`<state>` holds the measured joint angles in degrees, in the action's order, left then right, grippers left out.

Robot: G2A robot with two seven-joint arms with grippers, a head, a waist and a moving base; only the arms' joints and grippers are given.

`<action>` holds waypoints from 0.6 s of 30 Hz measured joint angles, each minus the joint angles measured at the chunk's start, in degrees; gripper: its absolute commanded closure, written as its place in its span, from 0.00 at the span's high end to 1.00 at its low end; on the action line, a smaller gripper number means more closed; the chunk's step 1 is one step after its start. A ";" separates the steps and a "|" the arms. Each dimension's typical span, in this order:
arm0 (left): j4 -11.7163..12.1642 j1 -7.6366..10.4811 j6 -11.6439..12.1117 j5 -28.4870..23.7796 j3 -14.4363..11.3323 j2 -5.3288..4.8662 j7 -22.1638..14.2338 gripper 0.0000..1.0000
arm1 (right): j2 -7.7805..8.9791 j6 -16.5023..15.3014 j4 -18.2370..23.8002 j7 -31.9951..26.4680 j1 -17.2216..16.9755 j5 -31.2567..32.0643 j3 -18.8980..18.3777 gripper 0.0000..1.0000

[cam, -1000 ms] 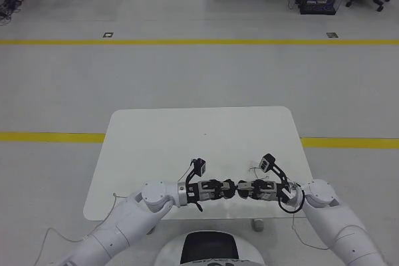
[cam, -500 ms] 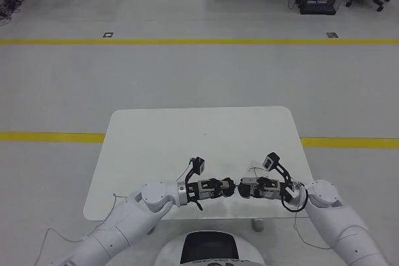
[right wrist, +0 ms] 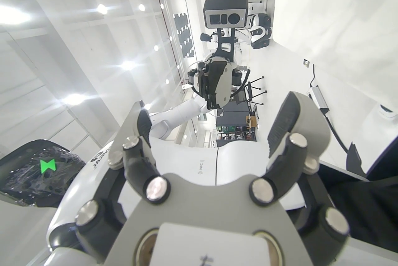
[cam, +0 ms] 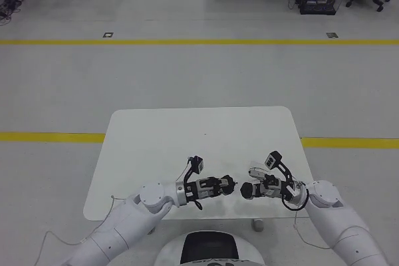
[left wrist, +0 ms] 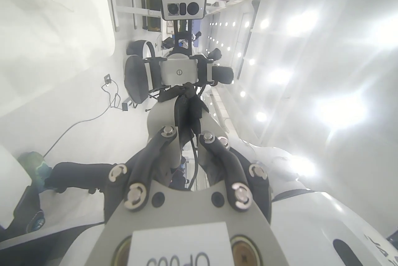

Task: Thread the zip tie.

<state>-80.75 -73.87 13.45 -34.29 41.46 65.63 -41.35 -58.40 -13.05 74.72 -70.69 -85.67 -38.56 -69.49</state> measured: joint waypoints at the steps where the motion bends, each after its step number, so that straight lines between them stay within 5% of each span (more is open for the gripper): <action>1: 0.01 0.01 0.00 0.03 0.00 0.00 0.01 0.00 | 0.00 0.00 0.00 0.00 0.00 0.00 0.00 1.00; 5: 0.29 0.13 0.78 1.52 -0.02 -0.05 1.35 0.00 | 0.00 0.00 0.00 0.00 0.00 0.00 0.00 1.00; 9: 1.35 -0.11 5.93 10.10 0.42 -0.44 4.54 0.00 | 0.00 0.00 0.00 0.00 0.00 0.00 0.00 1.00; 13: 0.10 -1.22 6.04 21.09 1.89 -1.07 9.92 0.00 | 0.00 0.00 0.00 0.00 0.00 0.00 0.00 1.00; 18: -2.14 -3.09 6.03 28.89 3.40 -1.65 13.43 0.00 | 0.00 0.00 0.00 0.00 0.00 0.00 0.00 1.00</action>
<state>-82.89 -76.96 19.47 -5.40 44.86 63.98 -27.92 -58.40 -13.05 74.72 -70.69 -85.67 -38.57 -69.49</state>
